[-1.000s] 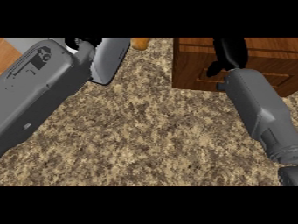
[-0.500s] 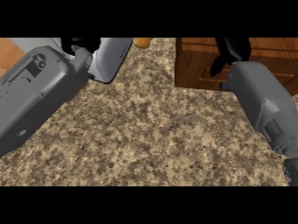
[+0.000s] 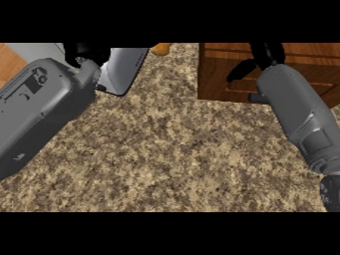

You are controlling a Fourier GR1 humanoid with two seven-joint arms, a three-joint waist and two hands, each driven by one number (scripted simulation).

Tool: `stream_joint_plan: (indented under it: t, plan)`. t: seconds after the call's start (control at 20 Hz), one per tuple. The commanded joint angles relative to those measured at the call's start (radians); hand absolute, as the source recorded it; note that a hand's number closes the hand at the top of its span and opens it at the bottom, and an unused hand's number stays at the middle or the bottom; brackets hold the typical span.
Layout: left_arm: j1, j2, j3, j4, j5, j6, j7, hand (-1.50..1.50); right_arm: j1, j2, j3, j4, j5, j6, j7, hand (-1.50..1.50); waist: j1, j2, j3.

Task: Pick up the can, place it into the drawer and close the drawer

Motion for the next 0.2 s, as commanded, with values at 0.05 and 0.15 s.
stream_joint_plan:
  t: [0.05,0.15]
  plan:
    - [0.016,0.024,0.018,-0.007,-0.002,-0.012,0.005,-1.50,-0.065,0.040,-0.138,-0.025,-0.156,0.057,-0.057,-1.50,0.012,-0.004,-0.008]
    - [0.013,0.024,0.013,-0.018,-0.011,-0.010,0.011,-1.50,-0.052,0.067,-0.142,-0.016,-0.156,0.029,-0.056,-1.50,0.011,-0.005,-0.009]
